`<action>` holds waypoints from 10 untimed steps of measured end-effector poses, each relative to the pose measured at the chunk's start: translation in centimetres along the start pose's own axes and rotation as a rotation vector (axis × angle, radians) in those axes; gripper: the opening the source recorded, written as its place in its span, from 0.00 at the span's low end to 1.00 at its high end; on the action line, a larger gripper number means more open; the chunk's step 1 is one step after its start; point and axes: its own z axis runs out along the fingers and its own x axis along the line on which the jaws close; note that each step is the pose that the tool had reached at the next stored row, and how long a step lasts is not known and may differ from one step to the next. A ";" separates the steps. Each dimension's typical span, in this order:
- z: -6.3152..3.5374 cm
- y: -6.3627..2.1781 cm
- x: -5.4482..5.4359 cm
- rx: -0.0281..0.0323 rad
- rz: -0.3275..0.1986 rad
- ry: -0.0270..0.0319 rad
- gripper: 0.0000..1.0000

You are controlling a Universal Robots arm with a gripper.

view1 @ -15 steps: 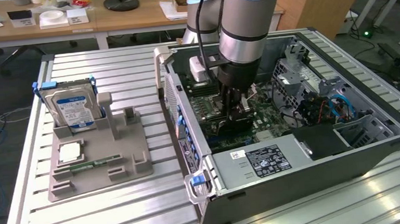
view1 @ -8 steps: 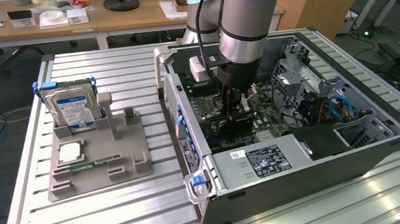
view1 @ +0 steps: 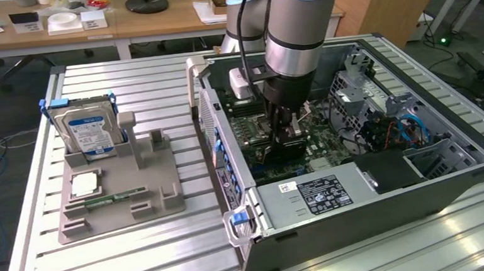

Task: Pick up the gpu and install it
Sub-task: 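Insert the gpu into the slot, then press down on the gpu until it lock into place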

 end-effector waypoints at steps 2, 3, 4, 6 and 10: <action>0.00 0.00 0.0 0.0000 0.000 0.0000 0.15; 0.00 0.00 0.0 0.0000 0.000 0.0000 0.10; 0.00 0.00 0.0 0.0000 0.000 0.0000 0.11; 0.00 0.00 0.0 0.0000 0.000 0.0000 0.11; 0.00 0.00 0.0 0.0000 0.000 0.0000 0.11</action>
